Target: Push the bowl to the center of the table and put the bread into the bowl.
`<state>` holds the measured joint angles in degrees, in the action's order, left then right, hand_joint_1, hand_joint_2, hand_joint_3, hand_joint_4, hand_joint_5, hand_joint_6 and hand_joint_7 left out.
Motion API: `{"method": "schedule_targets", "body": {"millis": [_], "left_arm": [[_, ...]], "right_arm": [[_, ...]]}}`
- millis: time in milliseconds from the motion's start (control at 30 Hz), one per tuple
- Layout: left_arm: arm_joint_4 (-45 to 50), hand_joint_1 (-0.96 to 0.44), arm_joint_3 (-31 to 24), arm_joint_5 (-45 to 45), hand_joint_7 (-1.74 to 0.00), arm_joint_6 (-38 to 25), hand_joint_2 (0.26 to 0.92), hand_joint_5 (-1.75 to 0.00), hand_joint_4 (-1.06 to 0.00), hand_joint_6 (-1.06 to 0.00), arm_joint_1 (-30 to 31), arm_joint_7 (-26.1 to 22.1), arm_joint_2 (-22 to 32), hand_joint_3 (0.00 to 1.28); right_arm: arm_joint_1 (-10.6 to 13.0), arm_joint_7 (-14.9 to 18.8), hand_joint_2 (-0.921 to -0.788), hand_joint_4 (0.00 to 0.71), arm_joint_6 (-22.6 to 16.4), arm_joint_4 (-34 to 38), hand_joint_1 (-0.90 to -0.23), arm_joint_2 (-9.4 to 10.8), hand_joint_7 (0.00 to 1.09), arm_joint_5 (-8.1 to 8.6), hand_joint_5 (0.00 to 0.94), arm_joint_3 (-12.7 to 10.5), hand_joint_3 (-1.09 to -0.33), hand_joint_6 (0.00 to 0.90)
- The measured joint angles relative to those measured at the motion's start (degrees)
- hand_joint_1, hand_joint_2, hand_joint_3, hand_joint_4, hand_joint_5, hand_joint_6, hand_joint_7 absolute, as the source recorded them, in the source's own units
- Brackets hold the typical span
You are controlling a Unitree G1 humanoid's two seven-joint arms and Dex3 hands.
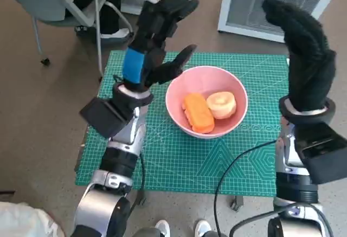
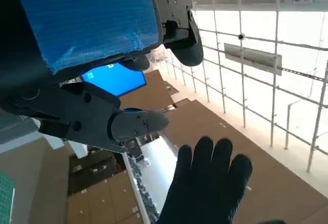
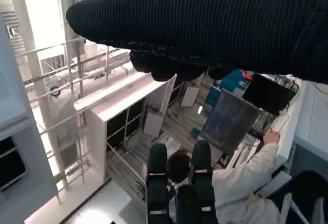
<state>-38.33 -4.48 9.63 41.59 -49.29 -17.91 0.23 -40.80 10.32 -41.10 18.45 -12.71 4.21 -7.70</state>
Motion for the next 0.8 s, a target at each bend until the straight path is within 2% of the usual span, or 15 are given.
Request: {"method": "schedule_targets", "body": {"millis": [400, 800], "left_arm": [[5.94, -0.44, 1.45, -0.46, -1.01, -2.25, 0.921, -0.65, -0.09, 0.0, 3.68, -0.52, 0.03, 0.54], [7.42, -0.44, 1.5, 0.32, -1.0, -3.84, 0.921, -0.66, -0.08, 0.0, 4.44, -2.42, 0.59, 0.55]], "right_arm": [[0.02, -0.04, -0.921, 0.323, 1.07, -0.83, -0.619, -0.51, 0.61, -0.05, 0.0, 0.65, -0.75, 0.059], [0.01, -0.02, -0.921, 0.315, 1.12, -0.83, -0.614, -0.74, 0.61, 0.05, 0.0, 0.91, -0.75, 0.057]]}}
